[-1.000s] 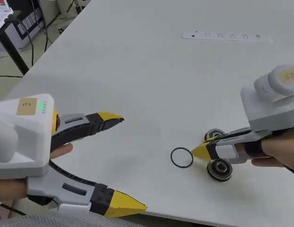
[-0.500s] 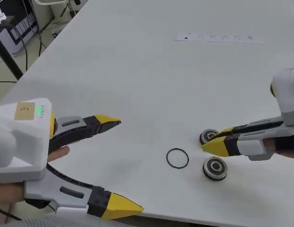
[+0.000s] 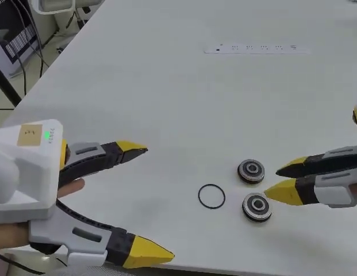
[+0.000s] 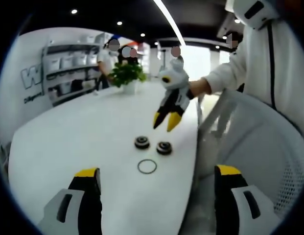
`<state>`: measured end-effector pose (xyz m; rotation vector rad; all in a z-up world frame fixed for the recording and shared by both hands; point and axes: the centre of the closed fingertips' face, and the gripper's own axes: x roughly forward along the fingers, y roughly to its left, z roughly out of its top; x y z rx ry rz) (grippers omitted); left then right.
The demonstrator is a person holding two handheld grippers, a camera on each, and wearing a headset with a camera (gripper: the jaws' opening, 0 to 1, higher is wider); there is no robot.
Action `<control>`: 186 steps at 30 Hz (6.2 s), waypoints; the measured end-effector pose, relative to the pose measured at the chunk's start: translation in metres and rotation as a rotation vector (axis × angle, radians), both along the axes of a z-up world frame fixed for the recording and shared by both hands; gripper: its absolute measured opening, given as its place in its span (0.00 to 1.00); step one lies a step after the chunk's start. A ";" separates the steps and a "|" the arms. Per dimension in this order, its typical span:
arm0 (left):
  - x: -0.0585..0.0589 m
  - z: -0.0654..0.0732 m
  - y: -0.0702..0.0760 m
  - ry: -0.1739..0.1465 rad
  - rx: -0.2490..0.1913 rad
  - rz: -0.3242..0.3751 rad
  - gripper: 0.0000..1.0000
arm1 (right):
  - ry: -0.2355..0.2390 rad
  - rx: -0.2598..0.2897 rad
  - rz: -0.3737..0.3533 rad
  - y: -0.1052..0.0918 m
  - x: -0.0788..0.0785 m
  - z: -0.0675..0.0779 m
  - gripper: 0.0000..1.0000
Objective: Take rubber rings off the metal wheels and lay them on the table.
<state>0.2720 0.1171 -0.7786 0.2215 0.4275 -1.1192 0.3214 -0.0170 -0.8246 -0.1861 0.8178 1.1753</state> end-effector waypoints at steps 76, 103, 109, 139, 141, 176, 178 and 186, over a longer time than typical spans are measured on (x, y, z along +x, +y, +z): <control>0.033 -0.054 -0.135 0.008 -0.012 -0.254 0.29 | -0.133 0.017 0.165 0.005 -0.024 -0.040 0.21; 0.036 -0.072 -0.132 -0.006 0.050 -0.258 0.14 | -0.147 -0.007 0.186 0.004 -0.024 -0.039 0.15; 0.035 -0.072 -0.132 -0.013 0.049 -0.264 0.14 | -0.148 -0.024 0.177 -0.003 -0.020 -0.040 0.02; 0.033 -0.069 -0.132 -0.050 0.038 -0.267 0.14 | 0.320 0.203 -0.215 -0.005 -0.012 -0.026 0.00; 0.033 -0.069 -0.132 -0.056 0.038 -0.270 0.14 | 0.332 0.211 -0.218 -0.005 -0.013 -0.026 0.00; 0.032 -0.069 -0.132 -0.068 0.043 -0.284 0.13 | 0.402 0.290 -0.191 0.009 -0.021 -0.016 0.00; 0.032 -0.069 -0.132 -0.068 0.043 -0.283 0.14 | 0.403 0.298 -0.185 0.010 -0.022 -0.014 0.00; 0.032 -0.069 -0.132 -0.067 0.043 -0.281 0.14 | 0.403 0.315 -0.180 0.012 -0.021 -0.012 0.00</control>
